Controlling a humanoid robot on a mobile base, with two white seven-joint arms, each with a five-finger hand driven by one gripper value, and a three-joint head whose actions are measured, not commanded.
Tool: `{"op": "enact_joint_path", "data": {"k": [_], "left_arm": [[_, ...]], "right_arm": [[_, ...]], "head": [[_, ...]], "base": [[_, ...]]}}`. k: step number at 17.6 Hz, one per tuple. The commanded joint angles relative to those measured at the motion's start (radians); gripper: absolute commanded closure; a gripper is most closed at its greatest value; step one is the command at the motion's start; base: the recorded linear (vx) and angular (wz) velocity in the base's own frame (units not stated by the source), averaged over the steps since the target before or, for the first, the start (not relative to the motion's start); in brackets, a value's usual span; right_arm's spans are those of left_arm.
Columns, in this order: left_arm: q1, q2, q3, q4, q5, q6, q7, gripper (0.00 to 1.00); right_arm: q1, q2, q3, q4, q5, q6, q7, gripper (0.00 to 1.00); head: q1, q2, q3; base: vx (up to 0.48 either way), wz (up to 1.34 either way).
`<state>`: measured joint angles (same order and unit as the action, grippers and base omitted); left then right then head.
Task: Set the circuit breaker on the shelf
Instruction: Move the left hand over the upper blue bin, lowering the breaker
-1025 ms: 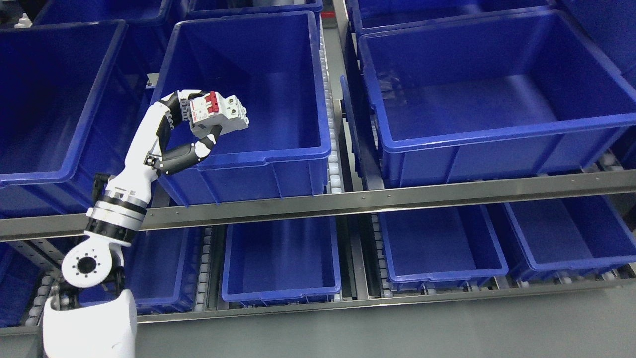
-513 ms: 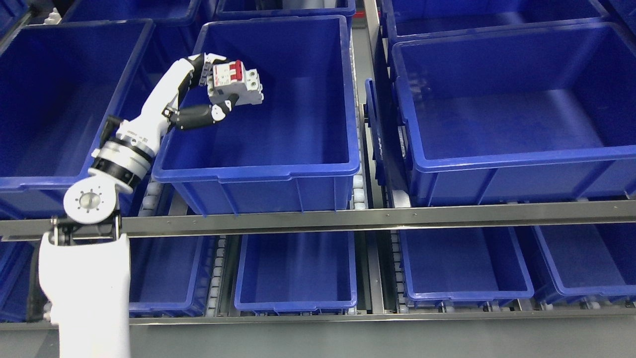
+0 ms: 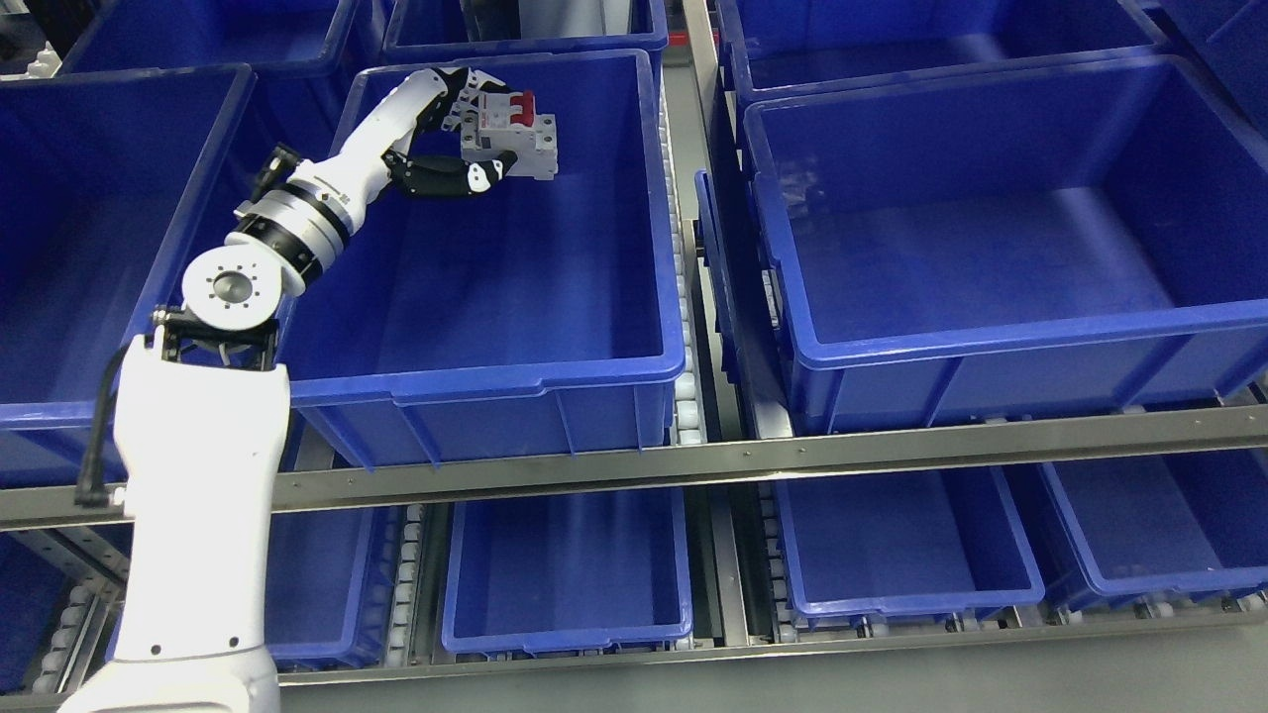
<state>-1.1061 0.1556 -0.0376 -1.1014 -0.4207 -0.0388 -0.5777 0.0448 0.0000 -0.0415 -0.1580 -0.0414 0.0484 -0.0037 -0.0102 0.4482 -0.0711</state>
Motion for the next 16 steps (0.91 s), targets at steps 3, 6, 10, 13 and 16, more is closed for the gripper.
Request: {"op": "enact_joint_path", "data": {"k": [3,6,10,13,16], "left_arm": [[-0.08,0.002,-0.077,0.454,-0.087,-0.041,0.015,0.86],[-0.084,0.004,-0.079,0.488,-0.092,-0.041,0.036,0.82],[-0.09,-0.005,-0.076,0.5,-0.099,-0.036,0.087,0.62],[-0.127,-0.001,-0.081,0.508,-0.099,-0.035,0.102,0.45],[-0.144,0.001,-0.084,0.508,-0.099,-0.035,0.104,0.37]], "right_arm": [[0.0,-0.017,0.0,0.0,0.0,-0.001,0.001,0.0],[0.0,-0.017,0.0,0.0,0.0,-0.001,0.001,0.0],[0.0,-0.017,0.0,0.0,0.0,-0.001,0.001,0.0],[0.0,-0.017,0.0,0.0,0.0,-0.001,0.001,0.0],[0.001,-0.017,0.0,0.0,0.0,-0.001,0.001,0.0]], "head": [[0.0,0.0,0.0],[0.0,0.0,0.0],[0.0,0.0,0.0],[0.0,0.0,0.0],[0.0,0.0,0.0]], "base": [[0.035,-0.02],[0.009,-0.01],[0.0,0.0],[0.0,0.0],[0.0,0.0]]}}
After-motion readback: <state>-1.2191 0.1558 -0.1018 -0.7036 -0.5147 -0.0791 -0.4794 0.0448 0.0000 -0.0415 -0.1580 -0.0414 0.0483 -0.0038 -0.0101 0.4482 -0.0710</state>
